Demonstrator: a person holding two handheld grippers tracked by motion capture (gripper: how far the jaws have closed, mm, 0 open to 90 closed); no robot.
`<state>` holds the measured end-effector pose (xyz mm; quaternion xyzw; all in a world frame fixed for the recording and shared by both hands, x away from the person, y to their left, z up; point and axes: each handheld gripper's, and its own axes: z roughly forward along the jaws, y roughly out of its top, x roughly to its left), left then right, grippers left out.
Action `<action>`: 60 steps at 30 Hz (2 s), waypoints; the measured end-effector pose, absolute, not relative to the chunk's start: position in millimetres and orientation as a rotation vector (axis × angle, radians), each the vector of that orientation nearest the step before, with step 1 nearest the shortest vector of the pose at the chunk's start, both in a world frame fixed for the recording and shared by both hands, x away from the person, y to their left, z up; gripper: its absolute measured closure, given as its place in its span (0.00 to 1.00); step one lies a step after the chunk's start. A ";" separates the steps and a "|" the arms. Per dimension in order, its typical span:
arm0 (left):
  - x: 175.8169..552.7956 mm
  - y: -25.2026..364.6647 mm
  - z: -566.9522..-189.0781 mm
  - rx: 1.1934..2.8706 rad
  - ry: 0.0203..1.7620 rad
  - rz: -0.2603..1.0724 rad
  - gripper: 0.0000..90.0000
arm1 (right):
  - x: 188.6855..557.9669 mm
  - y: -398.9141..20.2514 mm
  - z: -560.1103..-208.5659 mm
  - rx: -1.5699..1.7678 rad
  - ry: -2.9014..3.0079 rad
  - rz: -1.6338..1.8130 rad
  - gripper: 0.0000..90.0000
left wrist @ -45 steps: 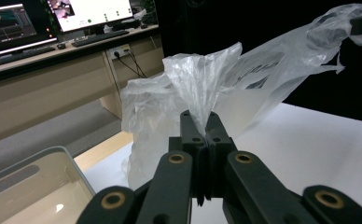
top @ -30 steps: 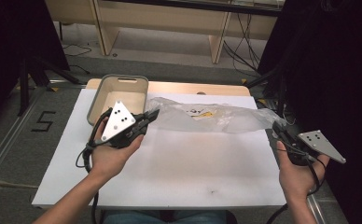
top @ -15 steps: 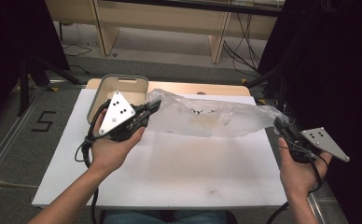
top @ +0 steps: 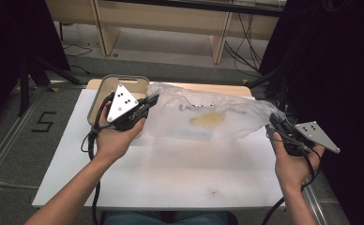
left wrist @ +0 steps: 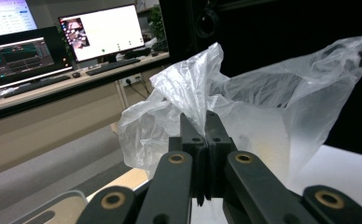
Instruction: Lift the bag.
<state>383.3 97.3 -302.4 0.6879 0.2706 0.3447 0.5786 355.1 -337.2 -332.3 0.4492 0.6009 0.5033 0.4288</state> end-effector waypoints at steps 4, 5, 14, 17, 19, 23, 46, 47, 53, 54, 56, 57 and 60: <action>391.1 95.5 -309.4 1.625 0.639 0.825 0.99 | 363.6 -329.4 -336.7 1.121 1.517 1.258 0.99; 393.1 94.8 -311.0 1.632 0.642 0.823 0.99 | 365.8 -327.5 -337.9 1.121 1.522 1.258 0.99; 415.4 88.4 -326.5 1.667 0.691 0.836 0.99 | 385.6 -312.2 -349.4 1.140 1.566 1.251 0.99; 423.2 87.1 -334.4 1.676 0.721 0.816 0.99 | 391.0 -309.4 -354.7 1.152 1.579 1.246 0.99; 428.1 87.0 -339.6 1.678 0.743 0.813 0.99 | 394.1 -308.0 -358.0 1.166 1.589 1.247 0.99; 436.2 87.6 -347.5 1.687 0.775 0.805 0.99 | 398.9 -306.3 -362.7 1.177 1.598 1.244 0.99; 463.7 78.5 -388.9 1.766 0.882 0.782 0.99 | 419.0 -296.4 -397.7 1.248 1.719 1.173 0.99; 463.9 78.7 -388.9 1.766 0.884 0.781 0.99 | 419.1 -296.5 -398.0 1.250 1.720 1.173 0.99; 465.0 79.7 -388.7 1.760 0.890 0.776 0.98 | 419.3 -297.3 -397.0 1.256 1.717 1.177 0.98; 465.0 80.1 -388.6 1.762 0.892 0.774 0.97 | 419.4 -297.6 -397.1 1.258 1.715 1.176 0.98; 464.9 80.4 -388.4 1.759 0.895 0.768 0.95 | 419.5 -297.9 -397.1 1.261 1.714 1.176 0.98; 464.8 80.5 -388.3 1.758 0.895 0.766 0.93 | 419.6 -298.0 -397.0 1.261 1.712 1.176 0.98; 463.8 81.8 -386.8 1.750 0.909 0.748 0.84 | 419.8 -298.1 -396.6 1.260 1.711 1.178 0.98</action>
